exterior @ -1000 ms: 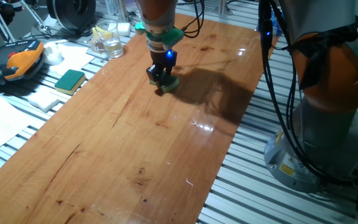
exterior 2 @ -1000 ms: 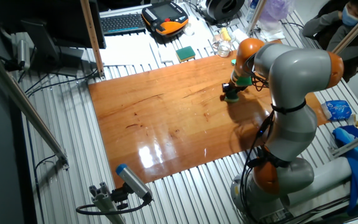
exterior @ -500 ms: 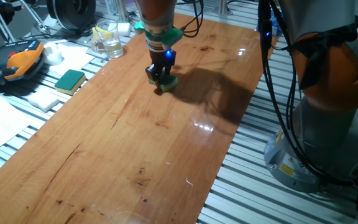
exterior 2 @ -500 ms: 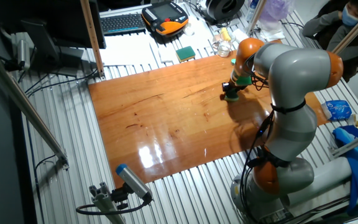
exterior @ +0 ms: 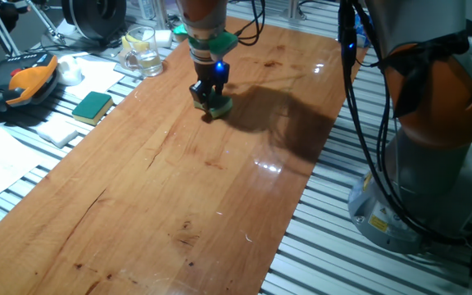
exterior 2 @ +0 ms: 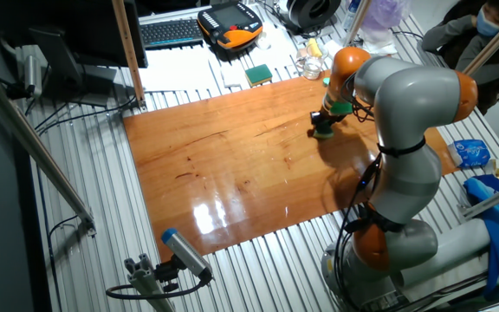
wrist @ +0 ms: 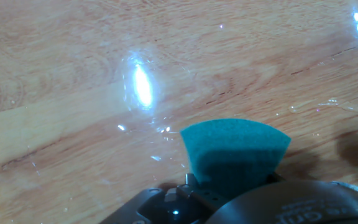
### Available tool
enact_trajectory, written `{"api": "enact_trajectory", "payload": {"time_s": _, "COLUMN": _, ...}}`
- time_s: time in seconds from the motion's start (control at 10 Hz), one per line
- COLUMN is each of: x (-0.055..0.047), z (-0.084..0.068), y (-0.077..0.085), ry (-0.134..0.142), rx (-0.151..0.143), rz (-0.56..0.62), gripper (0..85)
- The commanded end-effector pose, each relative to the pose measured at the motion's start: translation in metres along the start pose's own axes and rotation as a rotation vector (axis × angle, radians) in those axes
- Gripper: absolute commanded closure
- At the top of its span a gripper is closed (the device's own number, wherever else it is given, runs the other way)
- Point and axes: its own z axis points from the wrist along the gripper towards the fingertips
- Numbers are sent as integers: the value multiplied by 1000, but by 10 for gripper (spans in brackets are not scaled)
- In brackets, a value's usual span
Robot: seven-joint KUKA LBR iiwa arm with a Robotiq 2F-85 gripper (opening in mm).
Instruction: Clean the tabletop with a sponge
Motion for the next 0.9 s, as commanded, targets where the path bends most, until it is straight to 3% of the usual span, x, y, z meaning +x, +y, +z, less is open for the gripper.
{"api": "enact_trajectory", "payload": {"time_s": 0.0, "x": 0, "z": 1, "y": 0, "ry": -1, "rx": 0, "rz": 0, "gripper": 340}}
{"api": "enact_trajectory", "payload": {"time_s": 0.8, "x": -1, "z": 3, "y": 22, "ry": 15, "rx": -1, "rz": 37, "gripper": 340}}
